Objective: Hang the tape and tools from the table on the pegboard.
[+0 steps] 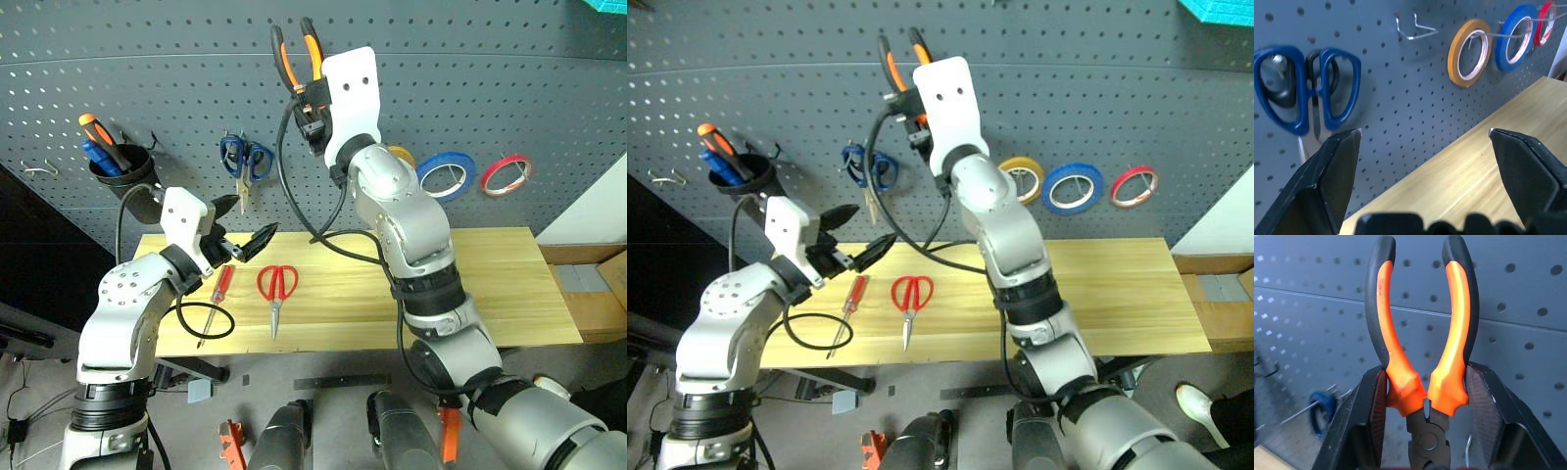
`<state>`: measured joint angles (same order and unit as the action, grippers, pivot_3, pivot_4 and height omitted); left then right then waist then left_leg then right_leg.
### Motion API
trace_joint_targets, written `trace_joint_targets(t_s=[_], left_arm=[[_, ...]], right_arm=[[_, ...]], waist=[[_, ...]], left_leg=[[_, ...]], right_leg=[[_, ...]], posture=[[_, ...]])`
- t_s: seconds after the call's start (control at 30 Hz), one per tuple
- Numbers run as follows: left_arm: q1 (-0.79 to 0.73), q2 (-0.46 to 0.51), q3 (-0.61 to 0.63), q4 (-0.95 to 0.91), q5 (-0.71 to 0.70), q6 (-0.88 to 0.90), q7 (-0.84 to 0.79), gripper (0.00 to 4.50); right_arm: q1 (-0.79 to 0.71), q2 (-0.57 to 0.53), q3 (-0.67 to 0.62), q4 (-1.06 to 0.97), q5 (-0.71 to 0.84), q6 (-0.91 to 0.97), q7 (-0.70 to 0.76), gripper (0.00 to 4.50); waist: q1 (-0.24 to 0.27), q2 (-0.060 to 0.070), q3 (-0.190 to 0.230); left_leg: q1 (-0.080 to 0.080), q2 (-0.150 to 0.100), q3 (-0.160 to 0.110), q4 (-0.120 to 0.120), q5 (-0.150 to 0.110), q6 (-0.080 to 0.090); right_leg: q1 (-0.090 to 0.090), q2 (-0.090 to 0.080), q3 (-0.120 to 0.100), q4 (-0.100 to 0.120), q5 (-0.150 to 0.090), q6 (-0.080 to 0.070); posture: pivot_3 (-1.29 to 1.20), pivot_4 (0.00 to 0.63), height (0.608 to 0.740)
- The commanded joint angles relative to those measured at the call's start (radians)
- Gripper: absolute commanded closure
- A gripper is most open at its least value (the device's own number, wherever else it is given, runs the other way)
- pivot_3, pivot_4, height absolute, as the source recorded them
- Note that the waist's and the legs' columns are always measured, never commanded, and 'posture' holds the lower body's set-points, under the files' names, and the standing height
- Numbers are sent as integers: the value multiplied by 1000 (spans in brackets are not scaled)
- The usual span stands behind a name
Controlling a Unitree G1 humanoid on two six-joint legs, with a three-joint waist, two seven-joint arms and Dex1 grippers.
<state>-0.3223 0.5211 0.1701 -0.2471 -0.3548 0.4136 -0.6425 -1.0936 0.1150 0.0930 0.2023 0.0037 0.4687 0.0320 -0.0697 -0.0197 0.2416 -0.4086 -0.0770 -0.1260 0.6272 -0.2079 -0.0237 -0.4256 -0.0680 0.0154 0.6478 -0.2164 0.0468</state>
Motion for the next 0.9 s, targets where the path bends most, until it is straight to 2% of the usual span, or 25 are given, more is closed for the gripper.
trace_joint_targets(t_s=[0.03,0.47,0.63,0.9], left_arm=[[-48,-17,-24,-21,-11,-12,13,0],[-107,-48,-57,26,8,-50,30,0],[-132,-60,-69,59,20,-73,32,0],[-192,-104,-39,132,15,-118,83,0]], right_arm=[[-82,-7,-32,142,-1,-207,0,2649],[-259,-34,-75,669,-14,-610,-18,2675],[-233,-59,-57,788,-59,-692,-30,2678],[-192,-70,-57,849,-92,-721,-40,2680]], waist=[[2,0,0],[11,0,0],[16,0,0],[19,0,0]], left_leg=[[0,0,0,0,0,0],[0,2,1,-1,1,-2],[0,3,-1,-1,4,-6],[0,6,-2,-1,7,-9]], right_leg=[[0,0,0,0,0,0],[-2,4,2,1,1,-2],[-1,6,1,1,2,-4],[-1,10,1,2,4,-6]], posture=[[-6,184,740],[25,176,740],[35,180,740],[14,185,740]])
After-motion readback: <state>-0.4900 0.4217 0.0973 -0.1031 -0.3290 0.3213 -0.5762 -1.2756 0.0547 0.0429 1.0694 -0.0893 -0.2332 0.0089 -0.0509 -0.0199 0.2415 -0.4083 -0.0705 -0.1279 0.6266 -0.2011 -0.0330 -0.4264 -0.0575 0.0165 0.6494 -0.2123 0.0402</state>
